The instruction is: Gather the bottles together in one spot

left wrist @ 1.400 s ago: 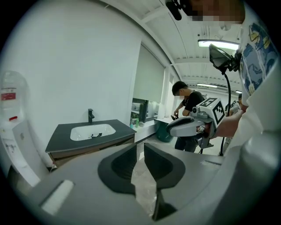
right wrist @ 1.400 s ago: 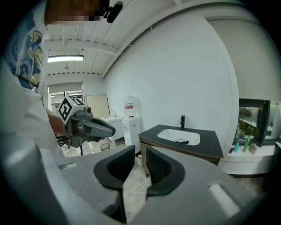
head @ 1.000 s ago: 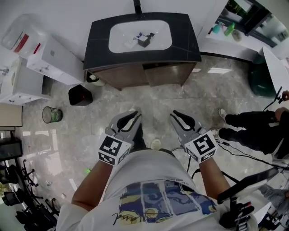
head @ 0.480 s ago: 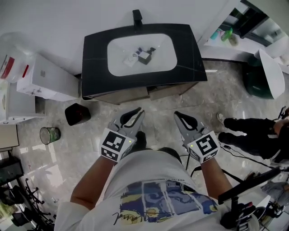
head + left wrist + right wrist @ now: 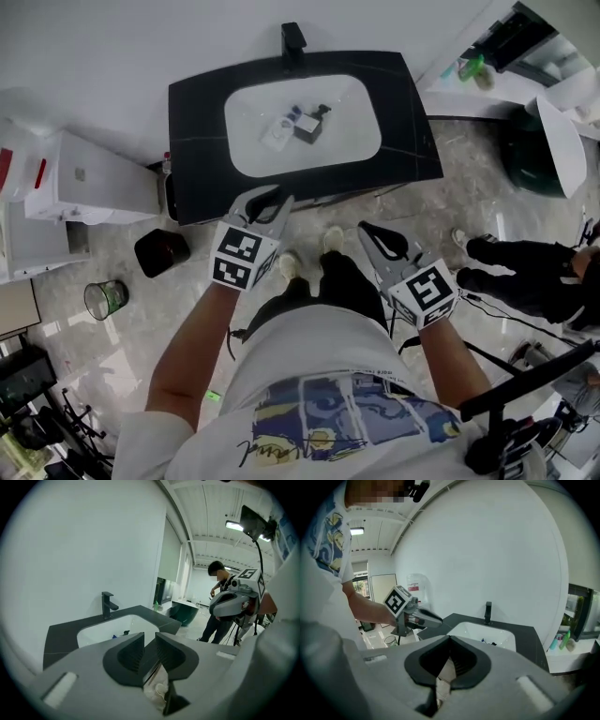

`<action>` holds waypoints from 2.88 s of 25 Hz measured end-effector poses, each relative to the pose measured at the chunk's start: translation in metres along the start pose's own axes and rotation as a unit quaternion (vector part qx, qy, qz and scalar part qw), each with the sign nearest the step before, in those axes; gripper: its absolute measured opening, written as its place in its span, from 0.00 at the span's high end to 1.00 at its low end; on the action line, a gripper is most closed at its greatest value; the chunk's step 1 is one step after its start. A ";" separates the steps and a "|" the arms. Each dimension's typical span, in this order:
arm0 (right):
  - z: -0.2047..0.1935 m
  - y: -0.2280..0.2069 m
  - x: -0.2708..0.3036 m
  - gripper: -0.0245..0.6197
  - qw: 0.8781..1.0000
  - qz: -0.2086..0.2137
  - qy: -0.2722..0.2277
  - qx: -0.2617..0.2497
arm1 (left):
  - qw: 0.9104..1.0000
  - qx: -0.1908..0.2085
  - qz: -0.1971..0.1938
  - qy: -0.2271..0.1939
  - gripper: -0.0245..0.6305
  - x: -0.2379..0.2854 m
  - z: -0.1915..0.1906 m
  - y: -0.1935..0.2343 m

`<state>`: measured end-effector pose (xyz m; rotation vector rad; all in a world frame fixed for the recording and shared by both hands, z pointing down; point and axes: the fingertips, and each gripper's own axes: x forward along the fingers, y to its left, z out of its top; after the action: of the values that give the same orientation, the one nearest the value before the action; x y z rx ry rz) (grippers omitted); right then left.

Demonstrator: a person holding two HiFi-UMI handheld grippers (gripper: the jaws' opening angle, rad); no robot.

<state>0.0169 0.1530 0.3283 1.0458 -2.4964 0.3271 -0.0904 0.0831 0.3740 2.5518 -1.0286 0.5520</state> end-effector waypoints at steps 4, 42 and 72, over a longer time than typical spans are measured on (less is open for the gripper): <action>0.003 -0.011 0.016 0.96 1.000 0.005 0.012 0.001 | 1.000 -0.002 0.010 0.026 0.83 0.033 -0.007 0.036; -0.051 -0.170 0.093 0.96 0.991 0.017 0.089 0.101 | 0.937 0.061 0.039 0.341 0.80 0.361 -0.136 0.232; -0.058 -0.162 0.115 0.96 0.987 0.059 0.102 0.108 | 0.930 -0.004 0.011 0.367 0.79 0.345 -0.163 0.224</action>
<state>0.0773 -0.0094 0.4414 0.8939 -2.3807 0.7177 -0.0581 -0.1993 0.7127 2.0243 -0.7621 1.3603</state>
